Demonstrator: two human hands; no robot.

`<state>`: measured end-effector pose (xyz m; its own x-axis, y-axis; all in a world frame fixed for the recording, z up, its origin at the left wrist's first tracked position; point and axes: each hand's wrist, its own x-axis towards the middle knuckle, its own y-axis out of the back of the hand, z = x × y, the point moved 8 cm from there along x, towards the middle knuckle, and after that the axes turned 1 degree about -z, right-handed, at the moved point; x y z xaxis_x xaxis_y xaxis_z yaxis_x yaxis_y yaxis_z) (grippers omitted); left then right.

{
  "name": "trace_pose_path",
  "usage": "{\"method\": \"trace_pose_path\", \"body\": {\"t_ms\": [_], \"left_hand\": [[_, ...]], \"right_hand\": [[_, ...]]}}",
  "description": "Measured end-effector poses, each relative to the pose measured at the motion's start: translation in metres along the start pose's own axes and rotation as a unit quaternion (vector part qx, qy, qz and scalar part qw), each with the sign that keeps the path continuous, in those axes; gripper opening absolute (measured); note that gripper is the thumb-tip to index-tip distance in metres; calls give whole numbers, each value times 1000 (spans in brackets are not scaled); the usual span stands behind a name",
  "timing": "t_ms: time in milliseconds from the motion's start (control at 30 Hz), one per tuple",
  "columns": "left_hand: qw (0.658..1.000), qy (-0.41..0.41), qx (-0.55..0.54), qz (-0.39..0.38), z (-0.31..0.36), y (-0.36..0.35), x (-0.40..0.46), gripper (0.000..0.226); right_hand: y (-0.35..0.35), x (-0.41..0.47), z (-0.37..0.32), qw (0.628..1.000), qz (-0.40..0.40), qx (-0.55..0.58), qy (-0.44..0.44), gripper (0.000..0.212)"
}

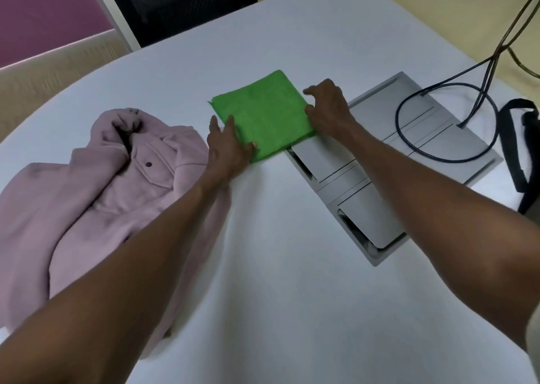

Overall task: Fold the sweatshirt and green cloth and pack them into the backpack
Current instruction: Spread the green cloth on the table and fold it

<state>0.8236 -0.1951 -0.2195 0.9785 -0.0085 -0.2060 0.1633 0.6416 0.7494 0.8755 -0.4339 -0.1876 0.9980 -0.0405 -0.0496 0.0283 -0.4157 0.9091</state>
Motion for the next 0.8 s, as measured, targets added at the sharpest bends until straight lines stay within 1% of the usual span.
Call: {"method": "trace_pose_path", "body": {"t_ms": [100, 167, 233, 300, 333, 400, 467, 567, 700, 800], "left_hand": [[986, -135, 82, 49, 20, -6, -25, 52], [974, -180, 115, 69, 23, -14, -38, 37], [963, -222, 133, 72, 25, -22, -50, 31], [954, -255, 150, 53, 26, -31, -56, 29], [952, -260, 153, 45, 24, -34, -56, 30], [957, -245, 149, 39, 21, -33, -50, 41], [963, -224, 143, 38, 21, -31, -42, 49], [970, -199, 135, 25, 24, -29, -26, 50], [975, -178, 133, 19, 28, -29, -10, 52], [976, -179, 124, 11, 31, -36, -19, 53]], "right_hand": [[-5, -32, -6, 992, 111, -35, 53, 27], [-13, -56, -6, 983, 153, -75, 75, 25], [-25, -75, -3, 979, 157, -87, 95, 28], [-40, -85, 1, 983, 126, -82, 102, 33], [-47, -86, 3, 988, 94, -84, 92, 38], [-54, -82, 6, 992, 34, -97, 77, 47], [-53, -73, 5, 990, 6, -116, 83, 49], [-52, -59, 6, 987, -34, -135, 85, 51], [-51, -44, 11, 983, -48, -154, 90, 52], [-50, -44, 15, 982, -50, -158, 90, 51]]}}
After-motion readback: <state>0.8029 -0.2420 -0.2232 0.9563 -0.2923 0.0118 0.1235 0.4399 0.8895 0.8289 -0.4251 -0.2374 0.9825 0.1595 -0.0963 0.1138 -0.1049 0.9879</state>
